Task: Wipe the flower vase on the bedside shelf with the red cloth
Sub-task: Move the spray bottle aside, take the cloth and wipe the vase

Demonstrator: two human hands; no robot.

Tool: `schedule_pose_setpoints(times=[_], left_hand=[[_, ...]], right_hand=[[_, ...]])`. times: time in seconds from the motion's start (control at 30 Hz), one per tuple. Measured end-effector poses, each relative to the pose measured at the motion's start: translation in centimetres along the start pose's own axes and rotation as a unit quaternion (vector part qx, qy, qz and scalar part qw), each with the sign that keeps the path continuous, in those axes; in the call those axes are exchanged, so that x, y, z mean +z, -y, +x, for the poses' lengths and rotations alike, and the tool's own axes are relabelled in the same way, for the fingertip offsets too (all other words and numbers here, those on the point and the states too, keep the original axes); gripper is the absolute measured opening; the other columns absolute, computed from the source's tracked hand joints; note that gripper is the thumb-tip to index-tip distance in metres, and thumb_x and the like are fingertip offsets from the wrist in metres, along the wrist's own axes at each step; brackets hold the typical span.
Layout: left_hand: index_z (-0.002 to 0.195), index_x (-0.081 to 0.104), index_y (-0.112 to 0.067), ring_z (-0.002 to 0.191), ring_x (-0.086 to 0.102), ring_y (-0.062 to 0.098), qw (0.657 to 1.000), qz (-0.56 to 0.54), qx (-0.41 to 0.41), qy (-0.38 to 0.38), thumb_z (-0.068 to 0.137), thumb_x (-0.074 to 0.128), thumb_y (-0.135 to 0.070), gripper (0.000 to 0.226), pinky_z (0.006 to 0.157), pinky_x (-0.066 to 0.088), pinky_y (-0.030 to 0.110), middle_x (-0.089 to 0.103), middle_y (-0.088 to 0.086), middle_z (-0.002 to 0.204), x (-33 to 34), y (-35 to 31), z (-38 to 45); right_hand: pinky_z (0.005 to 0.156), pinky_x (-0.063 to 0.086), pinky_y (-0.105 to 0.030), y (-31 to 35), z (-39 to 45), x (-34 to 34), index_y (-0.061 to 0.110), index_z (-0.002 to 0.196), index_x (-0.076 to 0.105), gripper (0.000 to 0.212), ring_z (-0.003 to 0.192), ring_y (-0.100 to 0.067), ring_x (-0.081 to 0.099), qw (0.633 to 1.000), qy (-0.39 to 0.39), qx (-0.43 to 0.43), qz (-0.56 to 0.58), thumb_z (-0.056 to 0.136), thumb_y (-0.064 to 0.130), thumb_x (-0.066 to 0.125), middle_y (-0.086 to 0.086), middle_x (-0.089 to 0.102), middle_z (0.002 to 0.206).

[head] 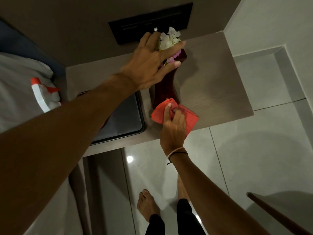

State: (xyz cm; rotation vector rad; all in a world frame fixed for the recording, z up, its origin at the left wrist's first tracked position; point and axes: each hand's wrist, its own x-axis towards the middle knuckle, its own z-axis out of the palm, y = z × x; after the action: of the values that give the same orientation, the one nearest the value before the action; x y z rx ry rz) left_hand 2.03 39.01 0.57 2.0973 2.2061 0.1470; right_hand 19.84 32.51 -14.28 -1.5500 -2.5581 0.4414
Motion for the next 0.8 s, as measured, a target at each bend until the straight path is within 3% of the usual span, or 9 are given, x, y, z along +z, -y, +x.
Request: schedule_pose_setpoints(times=[0.17,0.27,0.33,0.47,0.63,0.8], left_hand=[[0.159,0.029,-0.029,0.141,0.035,0.039,1.000,0.002,-0.004,0.010,0.104,0.032,-0.050,0.059,0.122,0.022,0.045,0.035,0.028,0.155,0.0,-0.2,-0.1],[0.159,0.030,-0.029,0.140,0.036,0.040,1.000,0.001,-0.002,0.008,0.103,0.032,-0.050,0.059,0.122,0.023,0.046,0.036,0.027,0.155,0.0,-0.2,-0.2],[0.158,0.031,-0.028,0.141,0.036,0.039,1.000,-0.001,-0.002,0.007,0.103,0.032,-0.050,0.059,0.123,0.022,0.046,0.037,0.027,0.155,0.1,-0.1,-0.1],[0.158,0.029,-0.031,0.145,0.033,0.040,1.000,-0.015,-0.019,0.020,0.102,0.029,-0.053,0.061,0.126,0.021,0.049,0.036,0.027,0.155,0.1,0.3,0.4],[0.158,0.033,-0.031,0.144,0.034,0.042,1.000,0.001,-0.018,0.004,0.101,0.027,-0.056,0.062,0.125,0.023,0.050,0.035,0.029,0.156,0.8,-0.4,-0.5],[0.158,0.028,-0.038,0.147,0.029,0.047,0.999,0.032,-0.025,0.004,0.100,0.024,-0.063,0.063,0.123,0.027,0.057,0.030,0.032,0.158,1.9,-1.9,-2.1]], right_hand=[[0.102,0.051,-0.052,0.6,-0.2,0.2,0.006,0.153,0.037,0.053,0.114,-0.038,0.062,1.000,0.015,-0.020,0.013,0.104,0.018,0.054,-0.025,0.063,0.127],[0.095,0.055,-0.051,1.0,-0.7,0.2,0.008,0.149,0.045,0.056,0.107,-0.037,0.064,0.998,0.009,-0.052,0.035,0.098,0.019,0.066,-0.023,0.066,0.120],[0.097,0.052,-0.053,1.0,-0.8,0.2,0.013,0.146,0.052,0.051,0.113,-0.038,0.060,0.993,0.031,-0.094,0.070,0.097,0.015,0.066,-0.021,0.064,0.123],[0.108,0.044,-0.052,0.2,-0.8,-0.4,0.023,0.154,0.039,0.056,0.126,-0.040,0.050,0.981,0.085,-0.157,0.076,0.102,0.016,0.057,-0.021,0.055,0.138],[0.099,0.054,-0.053,-1.6,-2.5,-2.8,0.011,0.142,0.057,0.054,0.114,-0.037,0.061,0.977,0.022,-0.150,0.152,0.090,0.000,0.067,-0.018,0.066,0.127],[0.108,0.050,-0.052,-4.3,-5.8,-5.2,0.004,0.142,0.053,0.052,0.131,-0.033,0.055,0.949,0.093,-0.096,0.287,0.093,-0.003,0.066,-0.017,0.060,0.139]])
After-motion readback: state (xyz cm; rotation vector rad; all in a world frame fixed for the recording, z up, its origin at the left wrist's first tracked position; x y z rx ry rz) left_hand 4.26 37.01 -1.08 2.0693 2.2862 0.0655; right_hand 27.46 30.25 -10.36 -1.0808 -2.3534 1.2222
